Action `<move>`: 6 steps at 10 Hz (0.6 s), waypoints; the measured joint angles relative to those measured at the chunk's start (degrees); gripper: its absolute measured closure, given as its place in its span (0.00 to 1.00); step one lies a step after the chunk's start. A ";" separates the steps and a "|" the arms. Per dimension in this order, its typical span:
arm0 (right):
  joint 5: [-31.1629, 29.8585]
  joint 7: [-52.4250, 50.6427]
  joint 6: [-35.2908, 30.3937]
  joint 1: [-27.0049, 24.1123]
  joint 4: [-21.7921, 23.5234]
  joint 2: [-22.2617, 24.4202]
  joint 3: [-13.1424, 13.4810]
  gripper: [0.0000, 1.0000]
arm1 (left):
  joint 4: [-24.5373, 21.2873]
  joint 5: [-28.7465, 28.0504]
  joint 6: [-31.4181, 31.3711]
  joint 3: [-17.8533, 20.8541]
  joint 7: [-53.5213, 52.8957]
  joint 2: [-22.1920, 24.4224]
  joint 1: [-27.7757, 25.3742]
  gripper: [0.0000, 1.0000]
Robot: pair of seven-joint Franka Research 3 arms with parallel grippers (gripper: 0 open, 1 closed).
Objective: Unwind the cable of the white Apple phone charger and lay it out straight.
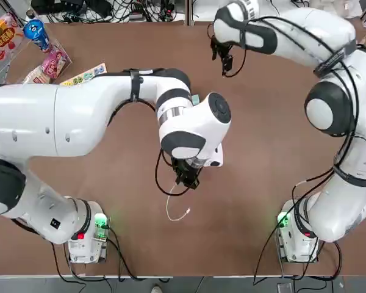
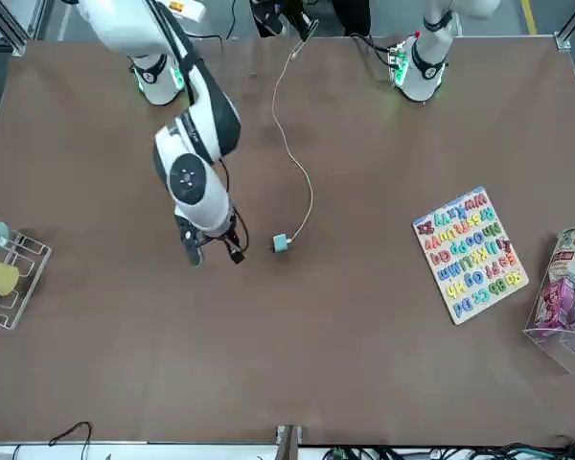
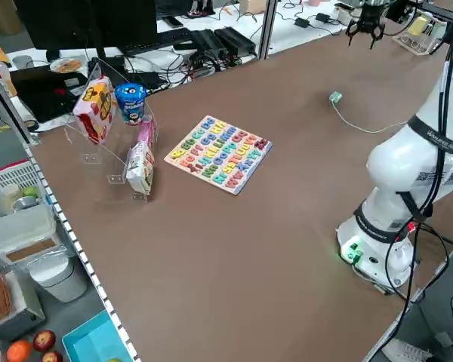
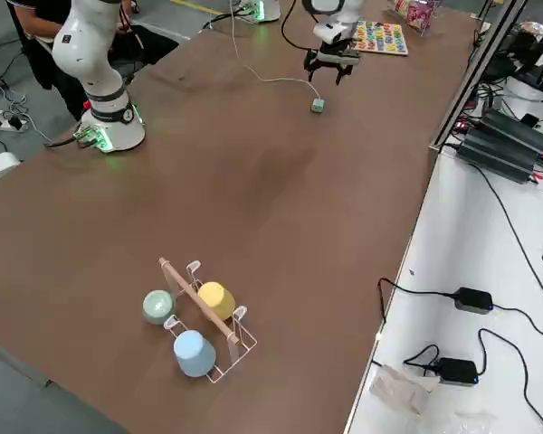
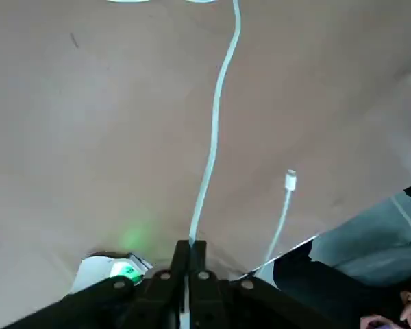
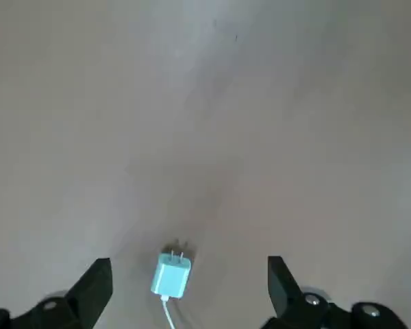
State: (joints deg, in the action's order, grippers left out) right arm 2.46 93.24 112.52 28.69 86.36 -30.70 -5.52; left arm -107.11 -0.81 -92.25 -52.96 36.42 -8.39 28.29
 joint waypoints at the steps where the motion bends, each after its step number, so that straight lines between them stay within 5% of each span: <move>1: -0.08 0.07 1.79 1.66 -0.24 -1.97 0.00 0.00 | -0.01 0.04 -0.04 -0.23 0.02 0.00 0.00 0.96; 6: -0.71 -0.14 7.61 4.64 -4.82 -9.70 0.01 0.00 | -0.04 0.08 0.40 -2.93 1.66 0.04 -0.02 0.96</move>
State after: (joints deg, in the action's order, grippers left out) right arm 1.75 93.11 120.13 33.33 81.54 -40.40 -5.51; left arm -107.15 -0.73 -91.85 -55.89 38.09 -8.35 28.28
